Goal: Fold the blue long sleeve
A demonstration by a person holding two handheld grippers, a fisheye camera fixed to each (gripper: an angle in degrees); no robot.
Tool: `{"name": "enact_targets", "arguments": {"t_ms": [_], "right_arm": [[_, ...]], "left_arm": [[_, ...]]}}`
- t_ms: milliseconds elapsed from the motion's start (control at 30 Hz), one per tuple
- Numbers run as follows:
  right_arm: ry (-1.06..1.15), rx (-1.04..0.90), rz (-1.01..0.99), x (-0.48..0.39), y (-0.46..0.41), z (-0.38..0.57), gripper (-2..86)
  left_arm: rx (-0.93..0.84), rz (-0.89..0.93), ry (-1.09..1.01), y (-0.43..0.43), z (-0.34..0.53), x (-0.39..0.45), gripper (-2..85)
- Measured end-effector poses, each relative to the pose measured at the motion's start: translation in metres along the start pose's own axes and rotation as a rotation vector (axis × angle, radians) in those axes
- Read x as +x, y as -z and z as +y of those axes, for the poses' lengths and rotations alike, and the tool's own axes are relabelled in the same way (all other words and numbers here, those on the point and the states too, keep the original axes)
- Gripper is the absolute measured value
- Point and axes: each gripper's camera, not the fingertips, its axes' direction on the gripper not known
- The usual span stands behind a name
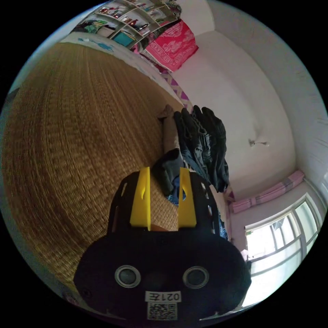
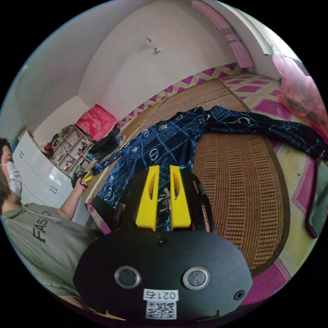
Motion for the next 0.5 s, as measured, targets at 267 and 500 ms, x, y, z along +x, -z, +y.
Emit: {"name": "enact_targets", "arguments": {"t_ms": [267,500], "right_arm": [[0.018,-0.022,0.004,-0.008,-0.008,0.011,5.5],[0.012,-0.042,0.027,-0.011,-0.018,0.019,5.3]], "left_arm": [[-0.117,-0.254,-0.275,-0.013,-0.041,0.032,-0.5],[-0.162,-0.234,-0.438,-0.023,-0.048,0.049,-0.9]]}}
